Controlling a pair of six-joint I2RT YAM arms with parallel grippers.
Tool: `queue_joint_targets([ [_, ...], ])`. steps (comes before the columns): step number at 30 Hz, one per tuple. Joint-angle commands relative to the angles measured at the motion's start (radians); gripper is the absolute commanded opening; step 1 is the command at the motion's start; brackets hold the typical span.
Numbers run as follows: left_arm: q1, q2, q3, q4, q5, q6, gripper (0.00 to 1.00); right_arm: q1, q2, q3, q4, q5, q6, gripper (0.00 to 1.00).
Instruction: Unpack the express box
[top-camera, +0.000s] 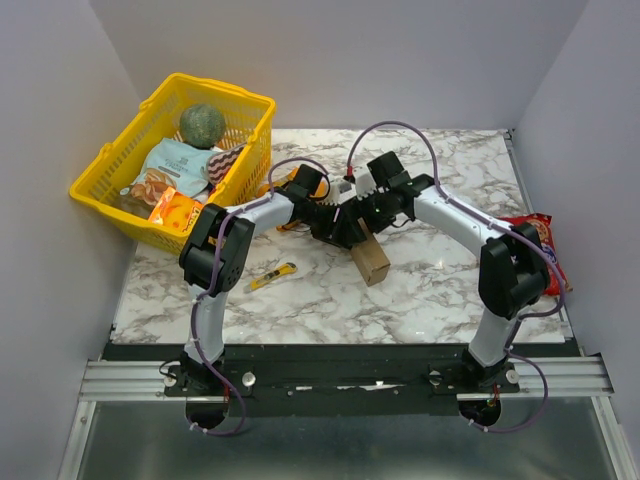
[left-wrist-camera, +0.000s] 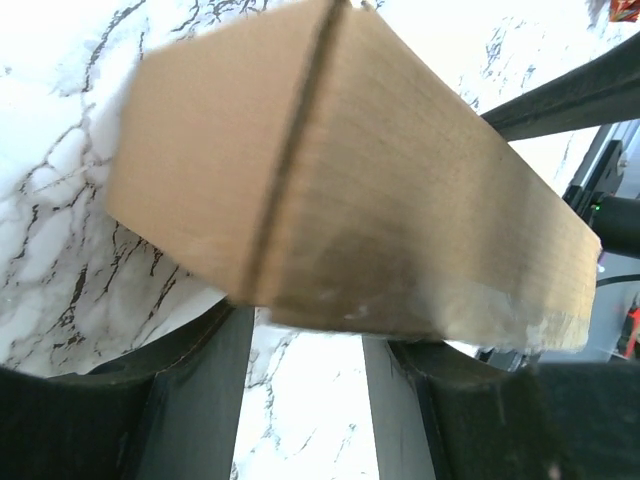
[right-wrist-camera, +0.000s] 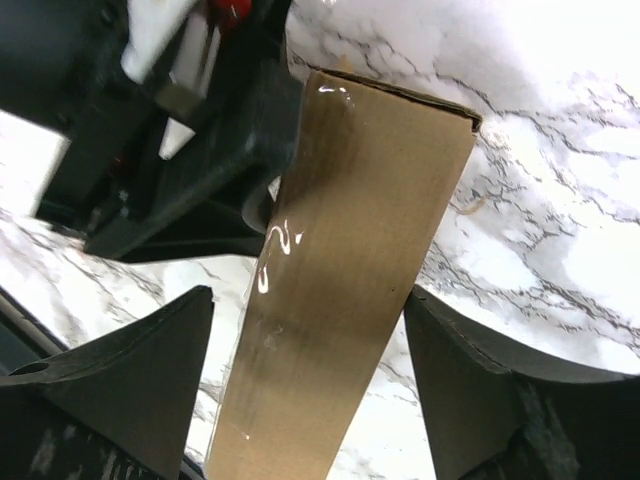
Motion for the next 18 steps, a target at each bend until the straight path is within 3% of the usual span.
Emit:
queue_joint_targets([
  [1, 0.002, -0.004, 0.001, 0.061, 0.035, -0.023, 0.55, 0.022, -0.039, -0.054, -0.019, 0.031, -0.064, 0.82],
  [4, 0.003, -0.003, -0.004, 0.068, 0.035, -0.028, 0.55, 0.022, -0.043, -0.067, -0.018, 0.033, -0.08, 0.7],
  [11, 0.003, 0.02, 0.008, 0.071, 0.024, -0.028, 0.55, 0.016, -0.06, -0.033, -0.027, -0.108, -0.065, 0.57],
  [18, 0.019, 0.004, 0.013, 0.096, -0.002, -0.009, 0.54, -0.021, -0.098, -0.079, -0.035, -0.258, -0.048, 0.57],
])
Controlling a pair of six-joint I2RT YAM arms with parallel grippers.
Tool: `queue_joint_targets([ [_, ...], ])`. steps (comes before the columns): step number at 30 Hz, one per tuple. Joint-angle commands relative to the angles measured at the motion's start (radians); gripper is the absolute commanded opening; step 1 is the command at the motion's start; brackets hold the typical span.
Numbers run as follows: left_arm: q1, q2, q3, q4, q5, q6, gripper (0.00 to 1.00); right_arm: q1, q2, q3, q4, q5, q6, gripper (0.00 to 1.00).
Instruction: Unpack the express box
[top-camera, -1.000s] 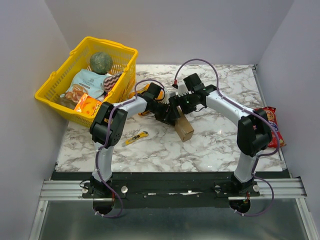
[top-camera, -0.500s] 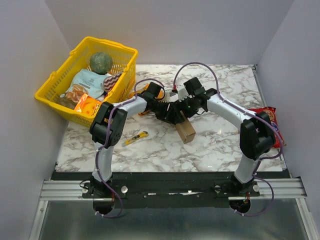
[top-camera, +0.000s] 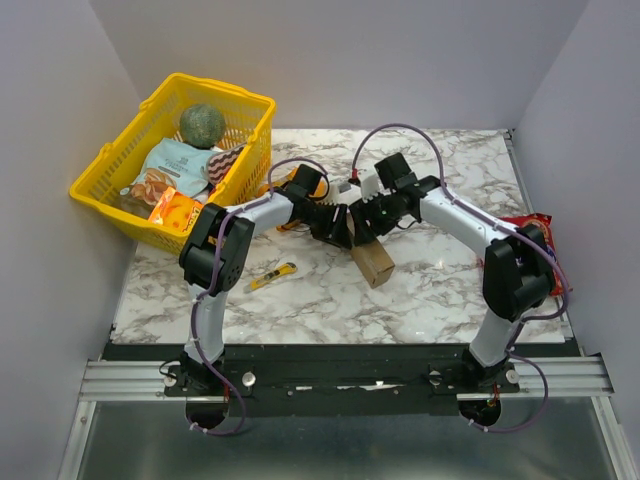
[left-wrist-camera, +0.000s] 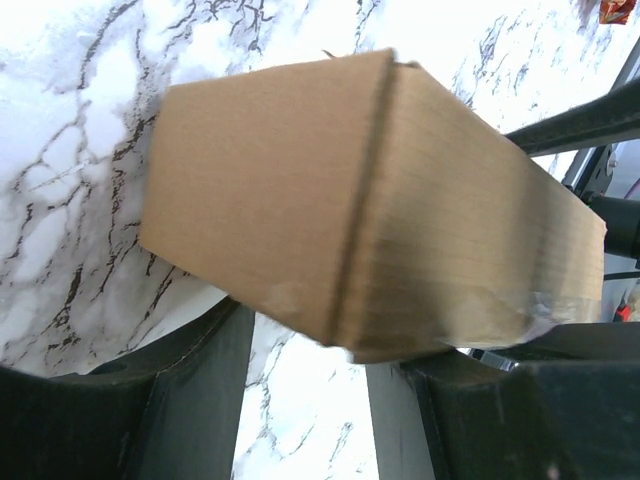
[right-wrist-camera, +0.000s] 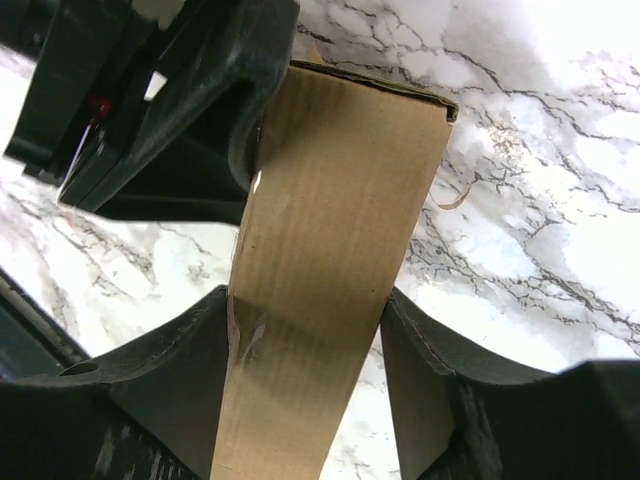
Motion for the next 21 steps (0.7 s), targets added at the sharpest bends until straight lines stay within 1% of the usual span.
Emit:
queue_joint_targets([
  [1, 0.02, -0.01, 0.0, 0.106, -0.02, 0.007, 0.54, -0.03, -0.072, -0.049, -0.027, -0.245, 0.032, 0.57],
  [2, 0.025, -0.031, -0.014, 0.123, -0.026, 0.009, 0.53, -0.047, -0.069, -0.057, -0.026, -0.289, 0.04, 0.57],
  [6, 0.048, -0.067, -0.099, 0.254, -0.021, -0.011, 0.53, -0.133, -0.043, -0.086, 0.003, -0.383, 0.082, 0.57],
  [7, 0.05, -0.068, -0.104, 0.267, -0.018, -0.016, 0.53, -0.163, -0.034, -0.088, 0.008, -0.405, 0.104, 0.58],
  [9, 0.048, -0.053, -0.098, 0.271, -0.01, -0.023, 0.53, -0.186, -0.011, -0.086, 0.028, -0.467, 0.111, 0.58],
  [10, 0.048, -0.048, -0.1, 0.282, -0.01, -0.04, 0.53, -0.205, -0.003, -0.083, 0.032, -0.487, 0.158, 0.58],
  [12, 0.047, -0.039, -0.1, 0.304, -0.007, -0.051, 0.53, -0.217, 0.017, -0.079, 0.054, -0.564, 0.178, 0.59],
  [13, 0.047, -0.035, -0.095, 0.304, -0.007, -0.057, 0.53, -0.222, 0.021, -0.074, 0.055, -0.578, 0.192, 0.59],
  [15, 0.045, -0.024, -0.087, 0.308, -0.004, -0.06, 0.53, -0.22, 0.028, -0.068, 0.06, -0.578, 0.195, 0.59],
  [18, 0.045, -0.027, -0.072, 0.287, -0.009, -0.062, 0.53, -0.222, 0.031, -0.07, 0.065, -0.534, 0.198, 0.59],
  [21, 0.063, -0.073, -0.083, 0.235, -0.024, -0.05, 0.49, -0.233, 0.035, -0.07, 0.075, -0.52, 0.21, 0.59],
])
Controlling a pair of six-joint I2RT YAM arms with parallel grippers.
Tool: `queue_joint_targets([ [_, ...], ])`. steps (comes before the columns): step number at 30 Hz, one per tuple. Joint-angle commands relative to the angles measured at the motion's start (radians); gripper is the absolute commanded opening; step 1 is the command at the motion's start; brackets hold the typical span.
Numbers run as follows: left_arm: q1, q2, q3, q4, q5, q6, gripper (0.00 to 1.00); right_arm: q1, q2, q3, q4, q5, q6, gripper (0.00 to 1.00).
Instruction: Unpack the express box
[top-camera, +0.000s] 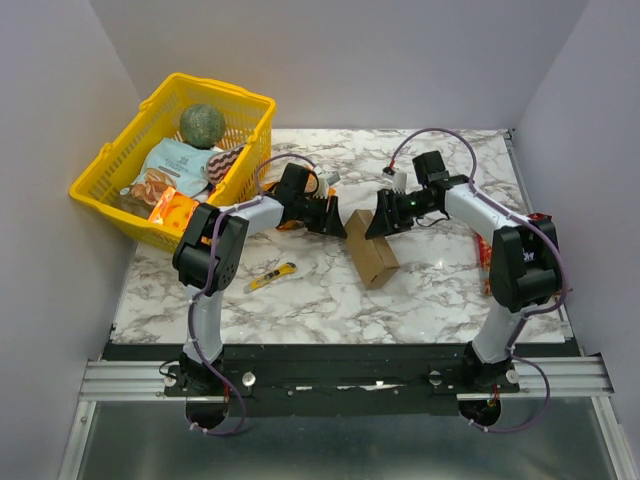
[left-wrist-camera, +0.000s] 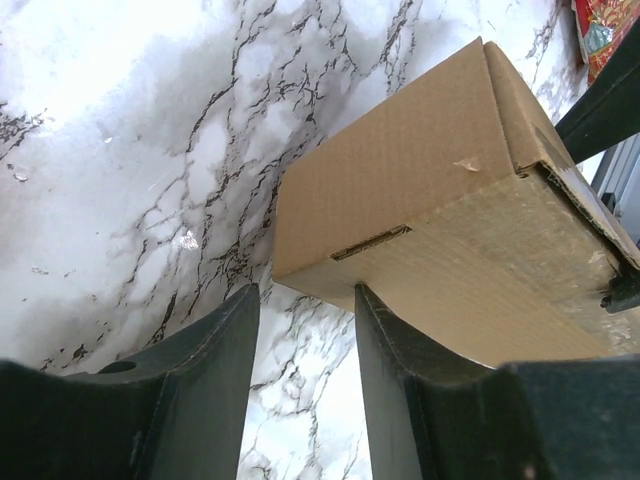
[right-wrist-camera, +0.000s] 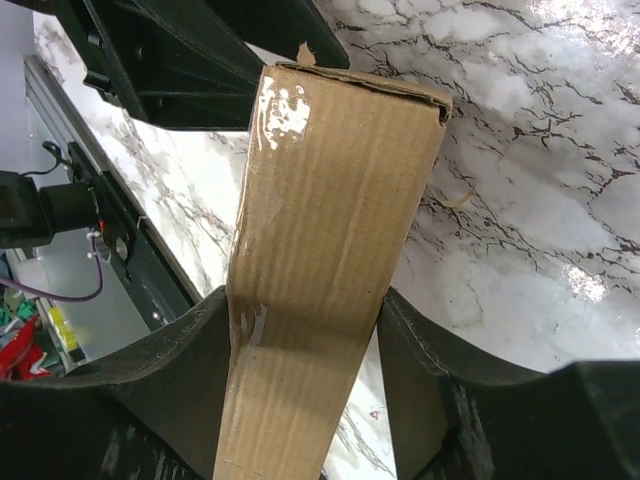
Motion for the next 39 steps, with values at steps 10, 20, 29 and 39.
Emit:
queue_joint_targets([
  [10, 0.005, -0.189, -0.151, 0.335, 0.211, -0.117, 0.08, -0.015, 0.043, 0.017, 0.051, -0.08, 0.068, 0.58],
  [20, -0.041, -0.045, -0.075, 0.352, 0.257, -0.142, 0.04, -0.044, 0.034, 0.014, 0.083, -0.121, 0.115, 0.55],
  [29, -0.044, 0.018, -0.06, 0.294, 0.214, -0.096, 0.04, -0.085, 0.032, -0.036, 0.182, -0.3, 0.223, 0.54],
  [39, -0.067, 0.11, 0.023, 0.208, 0.159, -0.015, 0.04, -0.105, 0.069, -0.033, 0.313, -0.515, 0.362, 0.58],
])
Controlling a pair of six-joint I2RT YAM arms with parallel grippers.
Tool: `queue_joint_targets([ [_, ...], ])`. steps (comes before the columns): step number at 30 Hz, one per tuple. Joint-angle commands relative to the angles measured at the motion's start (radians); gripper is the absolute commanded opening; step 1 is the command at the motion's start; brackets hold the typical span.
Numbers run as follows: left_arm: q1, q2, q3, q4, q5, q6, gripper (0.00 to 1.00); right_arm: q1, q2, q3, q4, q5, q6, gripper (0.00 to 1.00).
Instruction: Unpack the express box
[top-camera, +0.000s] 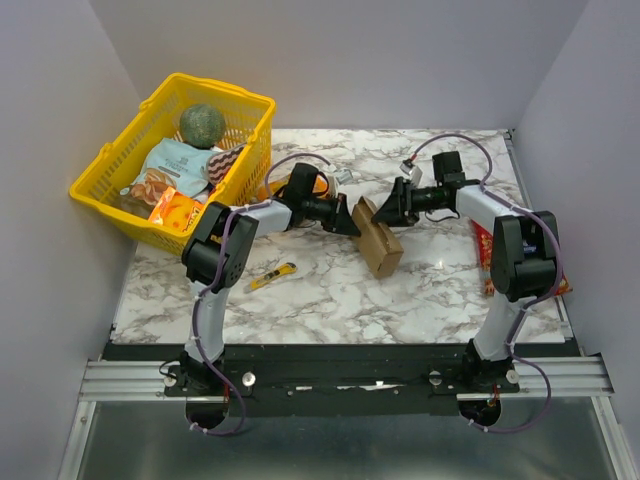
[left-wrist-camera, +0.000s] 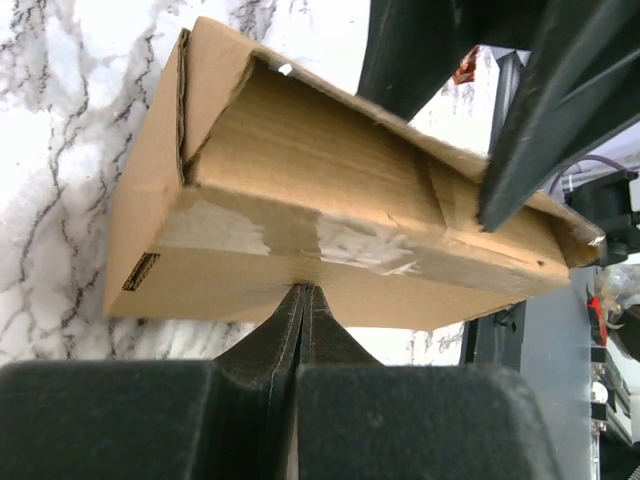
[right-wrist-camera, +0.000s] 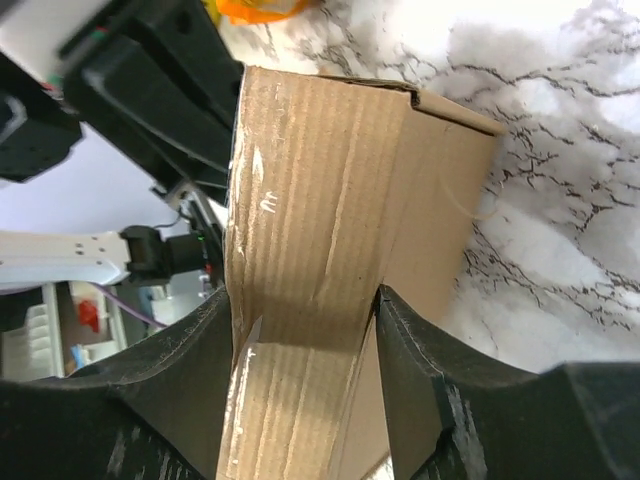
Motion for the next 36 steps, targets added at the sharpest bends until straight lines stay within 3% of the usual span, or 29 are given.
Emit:
queue_joint_targets([
  [1, -0.029, 0.068, 0.038, -0.067, -0.074, 0.076, 0.04, 0.01, 0.008, -0.003, 0.112, -0.316, 0.163, 0.59],
  [6, -0.03, 0.095, 0.057, -0.115, -0.109, 0.136, 0.04, -0.006, 0.018, -0.04, 0.224, -0.443, 0.298, 0.68],
  [10, -0.03, 0.103, 0.072, -0.141, -0.123, 0.156, 0.04, -0.018, 0.015, -0.064, 0.244, -0.437, 0.335, 0.74],
  [15, -0.01, 0.04, 0.057, -0.227, -0.142, 0.179, 0.09, -0.062, -0.007, 0.0, 0.164, -0.33, 0.245, 0.76],
  [17, 0.006, -0.009, 0.039, -0.259, -0.148, 0.194, 0.12, -0.073, -0.04, 0.037, 0.088, -0.279, 0.127, 0.8],
  [20, 0.036, -0.069, 0.019, -0.311, -0.169, 0.225, 0.22, -0.076, -0.081, 0.057, 0.03, -0.161, 0.05, 0.85],
  [22, 0.052, -0.092, 0.017, -0.353, -0.175, 0.235, 0.27, -0.076, -0.112, 0.06, -0.016, 0.012, -0.029, 0.89],
  [23, 0.055, -0.112, 0.019, -0.368, -0.183, 0.24, 0.34, -0.072, -0.135, 0.067, -0.027, 0.06, -0.059, 1.0],
  [26, 0.057, -0.144, 0.022, -0.403, -0.206, 0.24, 0.45, -0.024, -0.172, 0.152, -0.154, 0.328, -0.229, 1.0],
  [27, 0.057, -0.149, 0.023, -0.411, -0.208, 0.243, 0.46, -0.007, -0.178, 0.173, -0.214, 0.511, -0.259, 1.0],
  [28, 0.059, -0.155, 0.025, -0.413, -0.211, 0.243, 0.47, 0.007, -0.185, 0.184, -0.228, 0.593, -0.275, 1.0],
  [33, 0.062, -0.181, 0.019, -0.41, -0.238, 0.24, 0.48, 0.071, -0.247, 0.157, -0.248, 0.704, -0.281, 1.0],
  [36, 0.062, -0.198, 0.005, -0.407, -0.249, 0.24, 0.49, 0.139, -0.268, 0.106, -0.248, 0.756, -0.37, 1.0],
])
